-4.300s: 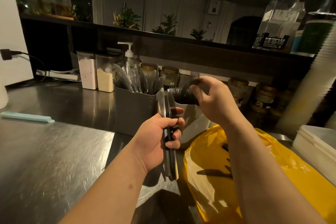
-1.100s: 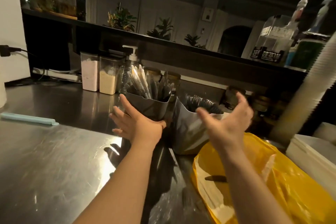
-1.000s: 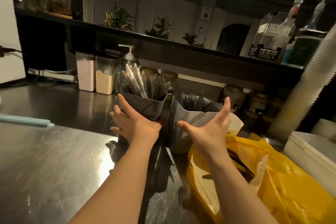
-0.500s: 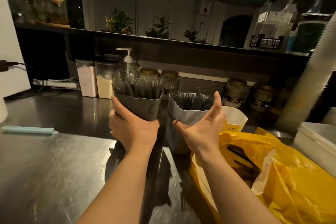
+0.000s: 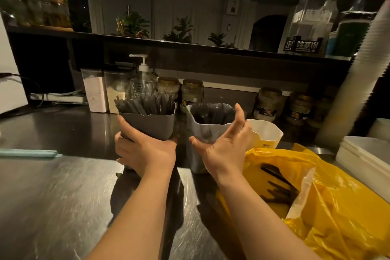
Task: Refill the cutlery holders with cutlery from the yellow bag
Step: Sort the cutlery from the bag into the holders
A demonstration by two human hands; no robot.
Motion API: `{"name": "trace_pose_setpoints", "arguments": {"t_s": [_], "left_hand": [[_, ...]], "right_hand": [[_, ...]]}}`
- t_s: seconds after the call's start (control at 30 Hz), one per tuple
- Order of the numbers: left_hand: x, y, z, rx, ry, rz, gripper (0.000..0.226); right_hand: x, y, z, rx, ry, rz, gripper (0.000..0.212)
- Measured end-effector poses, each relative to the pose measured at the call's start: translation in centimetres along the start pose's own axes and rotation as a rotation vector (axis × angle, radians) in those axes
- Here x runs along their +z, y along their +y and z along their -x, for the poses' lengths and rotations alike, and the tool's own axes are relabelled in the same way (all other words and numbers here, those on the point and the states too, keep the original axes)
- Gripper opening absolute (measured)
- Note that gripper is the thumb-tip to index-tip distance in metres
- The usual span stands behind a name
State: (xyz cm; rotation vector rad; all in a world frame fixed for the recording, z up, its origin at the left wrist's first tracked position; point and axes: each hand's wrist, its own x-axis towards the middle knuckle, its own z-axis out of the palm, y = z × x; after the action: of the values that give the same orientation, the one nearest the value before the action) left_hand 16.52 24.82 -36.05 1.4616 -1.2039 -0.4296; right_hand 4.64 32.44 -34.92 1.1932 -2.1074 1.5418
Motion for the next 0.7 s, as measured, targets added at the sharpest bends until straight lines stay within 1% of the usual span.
{"name": "trace_pose_setpoints", "arguments": {"t_s": [0.13, 0.2, 0.3, 0.33, 0.43, 0.5, 0.53, 0.57, 0.6, 0.63, 0.67, 0.7], "left_hand": [[0.2, -0.3, 0.2, 0.007, -0.006, 0.012, 0.143], [0.4, -0.4, 0.2, 0.008, -0.008, 0.008, 0.143], [0.4, -0.3, 0.4, 0.021, -0.019, -0.004, 0.144], [0.3, -0.3, 0.4, 0.025, -0.032, -0.003, 0.143], [-0.2, -0.2, 0.6, 0.022, -0.068, 0.037, 0.141], [-0.5, -0.3, 0.7, 0.053, -0.059, 0.050, 0.141], [-0.7, -0.3, 1.0, 0.086, -0.044, 0.033, 0.138], [-1.0, 0.0, 1.4, 0.138, -0.021, 0.027, 0.132], [-1.4, 0.5, 2.0, 0.227, 0.012, 0.052, 0.121], [-1.8, 1.2, 2.9, 0.357, 0.051, 0.096, 0.105], [-2.1, 1.9, 4.0, 0.507, 0.071, 0.151, 0.086], [-2.3, 2.8, 5.3, 0.647, 0.055, 0.219, 0.068]], "right_hand": [[0.2, -0.2, -0.1, 0.005, 0.006, 0.003, 0.121], [0.3, -0.3, -0.2, 0.037, -0.010, 0.011, 0.121], [0.6, -0.9, -0.3, 0.085, -0.026, 0.100, 0.121], [0.7, -1.0, -0.4, 0.090, -0.054, 0.128, 0.122], [0.0, -0.9, -0.4, 0.093, -0.215, 0.140, 0.125], [-2.0, -0.8, -0.1, -0.012, -0.244, 0.063, 0.122], [-3.6, -0.8, -0.1, -0.073, -0.229, 0.009, 0.116], [-5.5, -0.8, -0.1, -0.118, -0.203, -0.023, 0.105], [-7.6, -0.7, -0.5, -0.157, -0.168, -0.010, 0.088], [-10.0, -0.2, -1.0, -0.193, -0.143, 0.071, 0.068], [-12.3, 0.6, -1.6, -0.219, -0.143, 0.221, 0.047], [-14.3, 1.5, -2.3, -0.225, -0.169, 0.393, 0.032]]}}
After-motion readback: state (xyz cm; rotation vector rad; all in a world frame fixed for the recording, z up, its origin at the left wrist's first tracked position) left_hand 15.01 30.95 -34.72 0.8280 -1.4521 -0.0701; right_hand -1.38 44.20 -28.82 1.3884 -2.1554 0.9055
